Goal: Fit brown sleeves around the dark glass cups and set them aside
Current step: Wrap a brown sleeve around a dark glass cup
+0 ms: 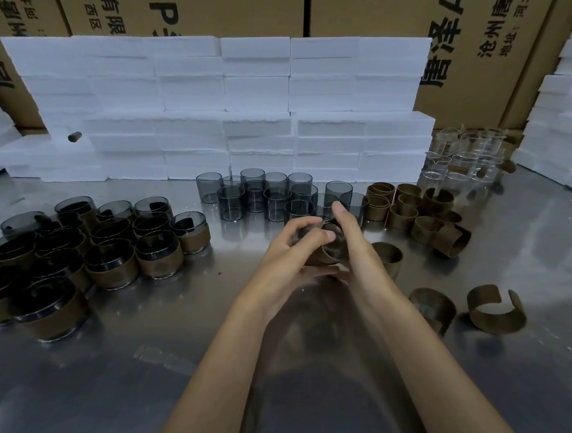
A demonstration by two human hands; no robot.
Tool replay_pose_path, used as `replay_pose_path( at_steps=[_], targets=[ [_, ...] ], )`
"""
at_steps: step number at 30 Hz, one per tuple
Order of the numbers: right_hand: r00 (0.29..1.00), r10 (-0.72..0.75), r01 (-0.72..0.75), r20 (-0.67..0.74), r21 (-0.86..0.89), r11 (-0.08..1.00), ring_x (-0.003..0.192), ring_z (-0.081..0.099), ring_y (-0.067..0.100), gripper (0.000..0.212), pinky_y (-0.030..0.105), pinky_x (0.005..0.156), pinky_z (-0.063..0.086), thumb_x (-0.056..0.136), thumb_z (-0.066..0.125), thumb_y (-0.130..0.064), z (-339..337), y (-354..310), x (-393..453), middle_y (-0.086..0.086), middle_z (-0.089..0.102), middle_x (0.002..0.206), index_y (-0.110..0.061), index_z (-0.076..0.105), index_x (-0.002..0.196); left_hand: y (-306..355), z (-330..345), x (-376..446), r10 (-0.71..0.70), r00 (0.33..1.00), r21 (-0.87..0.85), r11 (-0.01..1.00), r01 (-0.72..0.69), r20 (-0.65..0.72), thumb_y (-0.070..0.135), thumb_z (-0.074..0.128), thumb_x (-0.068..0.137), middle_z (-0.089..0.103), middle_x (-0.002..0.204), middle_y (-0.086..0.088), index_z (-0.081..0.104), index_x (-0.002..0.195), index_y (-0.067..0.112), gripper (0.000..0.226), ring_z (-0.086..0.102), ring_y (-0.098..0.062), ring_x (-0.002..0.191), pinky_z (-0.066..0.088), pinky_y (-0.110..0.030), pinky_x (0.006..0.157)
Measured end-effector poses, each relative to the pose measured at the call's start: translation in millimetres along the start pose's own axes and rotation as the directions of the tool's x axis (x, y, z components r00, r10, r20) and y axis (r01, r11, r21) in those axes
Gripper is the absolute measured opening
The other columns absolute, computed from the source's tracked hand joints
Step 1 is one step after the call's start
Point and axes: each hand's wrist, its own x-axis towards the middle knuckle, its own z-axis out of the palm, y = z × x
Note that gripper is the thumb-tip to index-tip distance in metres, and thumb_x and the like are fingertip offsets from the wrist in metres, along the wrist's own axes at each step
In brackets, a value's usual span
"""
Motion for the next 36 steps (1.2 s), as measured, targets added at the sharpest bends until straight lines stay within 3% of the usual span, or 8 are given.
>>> replay_pose_path(
  at_steps=[7,12,15,21,25,30,33,36],
  targets=[
    [0.996,-0.006,0.012,0.085,-0.074,0.997,0.109,0.073,0.021,0.077,0.048,0.103,0.052,0.068,0.051,-0.098,-2,3,5,0.002,0.079,0.108,-0.037,0.078,0.108,4,-5,-4,0.004,1.0,0.014,1.0,-0.004,-0.008,0.027,0.084,0.065,0.06,0.129,-0.033,0.068,0.121,0.007,0.062,0.073,-0.031,0.099,0.062,-0.043,0.079],
    [0.989,-0.114,0.105,-0.094,-0.087,0.991,0.078,0.078,0.02,0.065,0.035,0.061,0.063,0.086,0.045,-0.084,2,3,1,0.002,0.08,0.086,-0.031,0.081,0.093,2,-5,-3,0.027,1.0,0.005,1.0,-0.027,-0.011,0.011,0.074,0.084,0.069,0.109,-0.024,0.068,0.12,0.006,0.037,0.071,-0.034,0.094,0.064,-0.044,0.077],
    [0.971,-0.17,0.157,-0.168,-0.086,0.984,0.069,0.077,0.023,0.063,0.033,0.051,0.061,0.091,0.046,-0.076,1,2,-1,0.002,0.079,0.08,-0.023,0.079,0.094,2,-6,0,0.054,0.998,-0.012,0.998,-0.054,0.02,0.002,0.067,0.093,0.073,0.104,-0.016,0.068,0.123,0.006,0.031,0.071,-0.033,0.093,0.064,-0.039,0.073],
    [0.957,-0.198,0.176,-0.213,-0.121,0.977,0.078,0.076,0.011,0.056,0.037,0.071,0.063,0.095,0.042,-0.073,0,6,1,-0.005,0.079,0.082,-0.03,0.078,0.09,-1,1,1,0.018,0.999,-0.095,0.995,-0.013,0.052,0.016,0.078,0.077,0.075,0.107,-0.014,0.061,0.132,0.007,0.058,0.074,-0.025,0.093,0.062,-0.039,0.077],
    [0.929,-0.284,0.229,-0.238,-0.235,0.945,0.094,0.071,0.012,0.058,0.046,0.094,0.056,0.094,0.036,-0.075,3,7,0,-0.007,0.077,0.091,-0.03,0.073,0.093,0,-4,2,0.029,0.999,0.034,0.999,-0.03,0.012,0.047,0.078,0.082,0.077,0.109,-0.013,0.076,0.11,0.014,0.044,0.074,-0.026,0.102,0.057,-0.043,0.094],
    [0.929,-0.333,0.281,-0.16,-0.278,0.918,0.082,0.063,-0.006,0.051,0.024,0.077,0.044,0.091,0.04,-0.075,12,9,-3,-0.023,0.067,0.082,-0.029,0.062,0.089,-1,0,4,0.015,0.972,0.081,0.997,0.004,-0.233,0.056,0.057,0.098,0.079,0.087,-0.003,0.074,0.099,0.014,0.045,0.075,-0.011,0.077,0.052,-0.032,0.079],
    [0.967,-0.222,0.201,-0.122,-0.164,0.966,0.083,0.066,-0.011,0.032,0.016,0.072,0.048,0.092,0.055,-0.061,18,7,-2,-0.021,0.071,0.086,-0.032,0.066,0.092,0,3,3,-0.032,0.946,-0.041,0.999,0.019,-0.323,0.043,0.058,0.102,0.08,0.096,-0.01,0.071,0.107,0.009,0.037,0.077,-0.018,0.085,0.057,-0.03,0.073],
    [0.986,-0.048,0.068,-0.161,0.119,0.991,0.079,0.068,0.015,0.031,0.029,0.083,0.053,0.092,0.063,-0.048,19,2,-4,-0.002,0.07,0.079,-0.021,0.062,0.076,-3,7,2,-0.016,0.938,-0.001,1.0,0.017,-0.347,0.04,0.062,0.099,0.077,0.078,-0.004,0.07,0.089,0.013,0.029,0.075,-0.014,0.069,0.054,-0.023,0.059]
  ],
)
